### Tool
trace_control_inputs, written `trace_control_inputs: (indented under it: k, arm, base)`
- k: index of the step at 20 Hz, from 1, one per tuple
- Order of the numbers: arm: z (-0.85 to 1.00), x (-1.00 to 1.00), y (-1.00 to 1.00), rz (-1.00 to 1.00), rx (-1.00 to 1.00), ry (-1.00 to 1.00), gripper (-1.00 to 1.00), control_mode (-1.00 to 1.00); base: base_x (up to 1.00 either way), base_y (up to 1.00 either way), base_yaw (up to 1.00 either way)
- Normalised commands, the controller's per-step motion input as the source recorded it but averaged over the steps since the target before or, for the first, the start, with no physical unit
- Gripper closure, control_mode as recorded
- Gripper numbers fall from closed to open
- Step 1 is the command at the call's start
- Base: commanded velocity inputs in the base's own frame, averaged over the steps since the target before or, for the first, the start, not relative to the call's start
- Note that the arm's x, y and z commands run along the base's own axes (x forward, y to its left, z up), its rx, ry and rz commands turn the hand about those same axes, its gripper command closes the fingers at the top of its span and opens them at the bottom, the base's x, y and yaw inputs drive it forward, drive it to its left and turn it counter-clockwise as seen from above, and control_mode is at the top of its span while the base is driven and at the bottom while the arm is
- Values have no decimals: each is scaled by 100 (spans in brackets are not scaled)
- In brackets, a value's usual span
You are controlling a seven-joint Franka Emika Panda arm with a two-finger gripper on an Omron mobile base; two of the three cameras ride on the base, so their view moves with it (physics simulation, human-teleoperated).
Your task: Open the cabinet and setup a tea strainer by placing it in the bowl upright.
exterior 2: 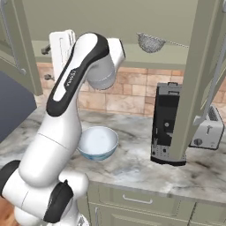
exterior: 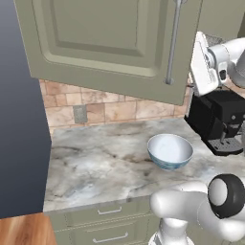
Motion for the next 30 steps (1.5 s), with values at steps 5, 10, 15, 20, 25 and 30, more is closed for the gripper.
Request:
trace_control_inputs:
  k: [5, 10, 15, 20, 25, 30]
  arm:
    - [-1, 3, 41, 31, 0, 8, -100, -100]
    - [-5, -41, 84, 37, 0, 11, -100, -100]
    - [-1, -74, 100, 33, -1, 5, -100, -100]
    - [0, -56, 100, 6, -5, 0, -100, -100]
    - [0, -19, 99, -21, -4, 0, -100, -100]
    - [0, -6, 77, -26, 0, 0, -100, -100]
  base:
    - [0, 0, 0]
    - [0, 0, 0]
    - [0, 0, 0]
    - [0, 0, 0]
    - [0, 0, 0]
    - [0, 0, 0]
